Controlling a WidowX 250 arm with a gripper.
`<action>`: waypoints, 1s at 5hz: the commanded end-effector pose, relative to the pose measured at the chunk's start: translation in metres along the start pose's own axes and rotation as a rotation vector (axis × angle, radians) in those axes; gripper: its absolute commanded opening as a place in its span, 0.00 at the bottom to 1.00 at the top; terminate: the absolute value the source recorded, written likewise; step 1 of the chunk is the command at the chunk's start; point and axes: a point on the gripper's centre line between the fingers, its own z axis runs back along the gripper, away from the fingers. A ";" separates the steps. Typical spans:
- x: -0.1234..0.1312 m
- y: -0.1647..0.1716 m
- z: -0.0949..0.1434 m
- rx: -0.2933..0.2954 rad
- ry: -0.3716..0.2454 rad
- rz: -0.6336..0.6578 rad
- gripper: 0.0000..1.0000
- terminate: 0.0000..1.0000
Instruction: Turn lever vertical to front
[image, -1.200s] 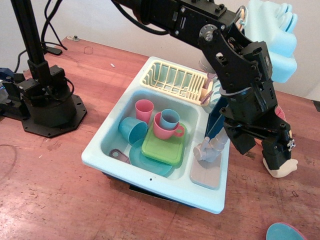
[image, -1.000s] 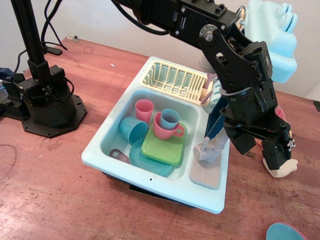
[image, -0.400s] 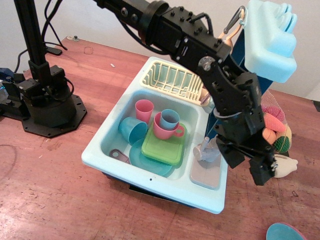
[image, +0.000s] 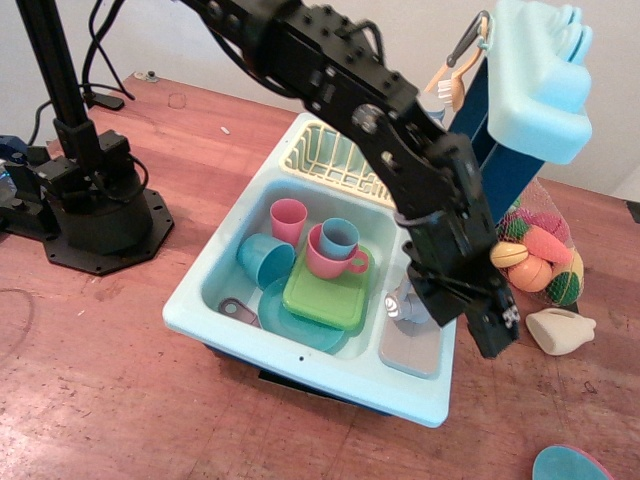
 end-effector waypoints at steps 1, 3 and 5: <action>0.006 0.028 0.025 -0.008 -0.061 0.059 1.00 0.00; 0.013 0.037 0.016 0.028 -0.040 0.046 1.00 0.00; 0.019 0.024 -0.028 0.049 0.046 -0.006 1.00 0.00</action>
